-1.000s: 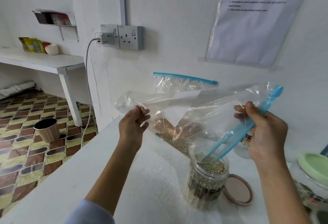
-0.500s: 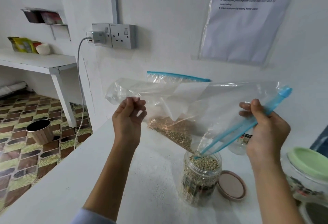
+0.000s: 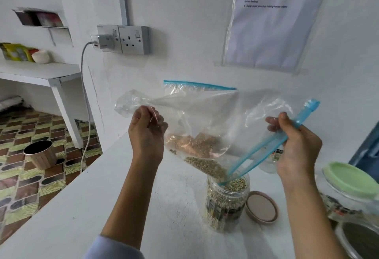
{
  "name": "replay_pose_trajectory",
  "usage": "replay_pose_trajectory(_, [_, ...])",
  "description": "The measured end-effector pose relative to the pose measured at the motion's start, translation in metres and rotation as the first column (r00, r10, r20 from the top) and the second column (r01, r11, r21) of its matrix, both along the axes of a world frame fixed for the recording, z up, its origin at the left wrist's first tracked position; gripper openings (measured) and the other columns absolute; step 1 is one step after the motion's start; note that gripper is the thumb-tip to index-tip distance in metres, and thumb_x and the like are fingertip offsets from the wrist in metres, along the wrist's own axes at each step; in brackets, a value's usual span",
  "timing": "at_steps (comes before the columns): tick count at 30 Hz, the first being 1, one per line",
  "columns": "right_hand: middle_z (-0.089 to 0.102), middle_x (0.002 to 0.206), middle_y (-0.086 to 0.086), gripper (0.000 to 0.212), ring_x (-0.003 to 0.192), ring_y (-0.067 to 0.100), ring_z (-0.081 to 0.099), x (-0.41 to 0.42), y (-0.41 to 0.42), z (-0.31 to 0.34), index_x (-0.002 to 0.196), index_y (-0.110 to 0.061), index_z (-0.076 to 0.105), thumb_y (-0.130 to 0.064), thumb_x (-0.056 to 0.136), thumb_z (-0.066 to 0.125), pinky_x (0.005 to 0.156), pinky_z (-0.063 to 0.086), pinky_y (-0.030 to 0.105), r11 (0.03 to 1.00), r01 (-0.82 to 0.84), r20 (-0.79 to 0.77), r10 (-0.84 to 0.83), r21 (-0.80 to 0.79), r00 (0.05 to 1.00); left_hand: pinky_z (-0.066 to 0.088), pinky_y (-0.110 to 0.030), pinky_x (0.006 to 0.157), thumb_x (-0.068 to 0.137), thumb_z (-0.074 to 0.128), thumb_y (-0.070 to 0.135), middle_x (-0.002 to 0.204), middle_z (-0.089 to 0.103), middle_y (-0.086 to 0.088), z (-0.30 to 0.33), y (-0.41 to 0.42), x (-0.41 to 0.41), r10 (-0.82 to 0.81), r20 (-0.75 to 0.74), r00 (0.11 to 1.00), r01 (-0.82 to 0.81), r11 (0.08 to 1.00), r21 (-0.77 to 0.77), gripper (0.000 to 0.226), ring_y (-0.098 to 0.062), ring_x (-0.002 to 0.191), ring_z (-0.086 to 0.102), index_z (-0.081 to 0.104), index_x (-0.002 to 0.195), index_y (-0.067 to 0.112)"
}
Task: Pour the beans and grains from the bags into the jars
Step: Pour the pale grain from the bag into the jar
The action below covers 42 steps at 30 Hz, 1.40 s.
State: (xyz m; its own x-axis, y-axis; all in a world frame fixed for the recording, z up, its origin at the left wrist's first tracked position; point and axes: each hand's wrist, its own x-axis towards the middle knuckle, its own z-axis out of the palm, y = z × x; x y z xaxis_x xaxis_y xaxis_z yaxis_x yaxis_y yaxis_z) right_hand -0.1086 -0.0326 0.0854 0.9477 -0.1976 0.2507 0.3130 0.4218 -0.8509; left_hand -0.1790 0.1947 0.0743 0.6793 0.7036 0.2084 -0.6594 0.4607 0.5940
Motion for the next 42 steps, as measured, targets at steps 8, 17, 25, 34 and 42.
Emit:
replay_pose_trajectory(8, [0.072,0.067,-0.004,0.016,0.063,0.009,0.062,0.002,-0.002,0.0,0.074,-0.01,0.068,-0.014,0.089,0.065,0.074,0.052,0.023,1.0,-0.015,-0.021,0.015,-0.015,1.0,0.029,-0.017,0.045,0.101,0.039,0.016,0.058,0.047,0.004,0.0,-0.004,0.001,0.025,-0.019,1.0,-0.025,1.0,0.013,0.031,-0.008,0.048,0.038,0.046,0.071,0.014])
replay_pose_trajectory(17, [0.071,0.068,-0.002,0.015,0.065,0.009,0.061,0.009,-0.007,-0.007,0.076,-0.007,0.068,-0.015,0.088,0.066,0.067,0.05,0.019,1.0,0.004,-0.045,-0.004,-0.006,0.999,0.036,-0.016,0.047,0.097,0.048,0.017,0.055,0.054,0.004,0.002,0.007,0.002,0.023,0.023,0.999,-0.024,0.999,0.039,0.027,-0.007,0.05,0.048,0.057,0.072,0.011])
replay_pose_trajectory(25, [0.072,0.069,-0.001,0.014,0.066,0.01,0.062,0.012,-0.007,-0.012,0.077,-0.007,0.067,-0.014,0.089,0.065,0.073,0.051,0.023,0.999,-0.028,-0.066,0.029,0.016,0.997,0.032,-0.019,0.045,0.097,0.046,0.02,0.05,0.049,0.004,0.011,0.0,0.006,0.028,0.062,0.998,-0.033,0.996,0.086,0.027,-0.008,0.046,0.041,0.049,0.072,0.011])
replay_pose_trajectory(34, [0.074,0.078,0.001,0.01,0.074,0.009,0.064,0.012,-0.013,-0.022,0.088,-0.008,0.066,-0.018,0.089,0.065,0.087,0.05,0.031,0.996,0.008,-0.083,0.0,0.087,0.997,0.026,-0.018,0.042,0.098,0.048,0.019,0.048,0.044,0.003,0.023,-0.015,0.014,0.034,0.028,0.999,-0.035,0.998,0.05,0.031,-0.008,0.043,0.036,0.047,0.068,0.01])
replay_pose_trajectory(42, [0.073,0.076,0.0,0.017,0.068,0.011,0.063,0.014,-0.013,-0.029,0.098,-0.001,0.064,-0.016,0.09,0.061,0.08,0.048,0.031,0.982,-0.113,-0.014,0.116,0.149,0.993,0.021,-0.016,0.036,0.1,0.045,0.02,0.049,0.036,0.004,0.037,-0.022,0.02,0.075,0.015,0.997,-0.075,0.997,0.012,0.037,-0.006,0.038,0.029,0.044,0.064,0.015])
